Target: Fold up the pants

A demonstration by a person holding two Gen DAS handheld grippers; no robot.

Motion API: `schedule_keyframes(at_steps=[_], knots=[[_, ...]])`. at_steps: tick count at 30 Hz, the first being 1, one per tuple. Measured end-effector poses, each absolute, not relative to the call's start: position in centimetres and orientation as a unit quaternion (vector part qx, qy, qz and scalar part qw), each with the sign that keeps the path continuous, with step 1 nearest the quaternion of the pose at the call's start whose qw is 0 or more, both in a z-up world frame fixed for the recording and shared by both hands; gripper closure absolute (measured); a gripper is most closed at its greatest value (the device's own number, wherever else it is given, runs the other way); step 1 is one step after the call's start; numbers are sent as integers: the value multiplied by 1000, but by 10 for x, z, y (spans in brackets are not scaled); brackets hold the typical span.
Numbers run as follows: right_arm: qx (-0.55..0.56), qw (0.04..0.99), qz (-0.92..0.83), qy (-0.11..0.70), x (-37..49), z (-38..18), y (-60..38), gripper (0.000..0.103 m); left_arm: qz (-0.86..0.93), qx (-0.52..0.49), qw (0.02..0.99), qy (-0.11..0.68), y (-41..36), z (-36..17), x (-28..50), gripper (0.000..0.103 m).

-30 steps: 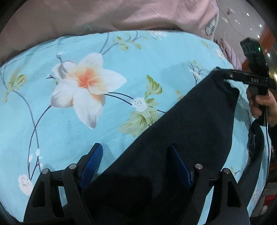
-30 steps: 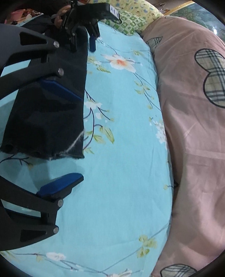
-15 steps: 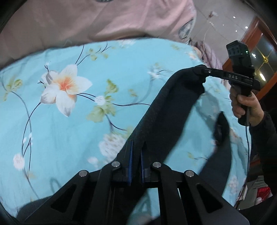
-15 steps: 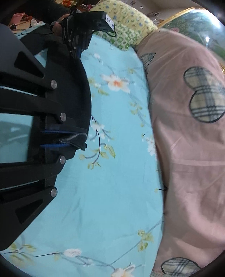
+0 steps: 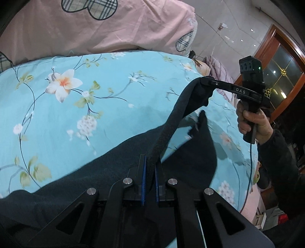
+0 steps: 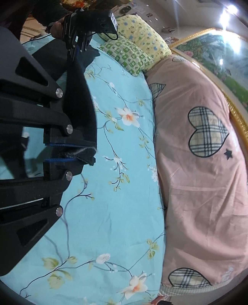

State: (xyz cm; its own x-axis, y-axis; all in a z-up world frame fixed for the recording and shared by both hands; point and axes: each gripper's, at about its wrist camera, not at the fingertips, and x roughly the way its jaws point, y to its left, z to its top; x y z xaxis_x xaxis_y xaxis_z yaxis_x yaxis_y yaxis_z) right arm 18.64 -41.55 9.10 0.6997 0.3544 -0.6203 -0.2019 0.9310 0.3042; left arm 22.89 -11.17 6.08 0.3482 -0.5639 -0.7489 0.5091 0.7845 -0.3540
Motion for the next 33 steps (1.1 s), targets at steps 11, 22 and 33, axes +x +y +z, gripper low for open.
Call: schedule_keyframes(at_steps=[11,22,33], knots=[[77,918,177,345,124,77,-416,94,-342,-26,811,473,-131,44,172,98],[75,905,157,387,87,43,-422,94,-339,-6,806,485,-146,18,142,98],[64,897,142,413,73,33,-415,91,-329,-5,798,505,-148,-9,136,96]])
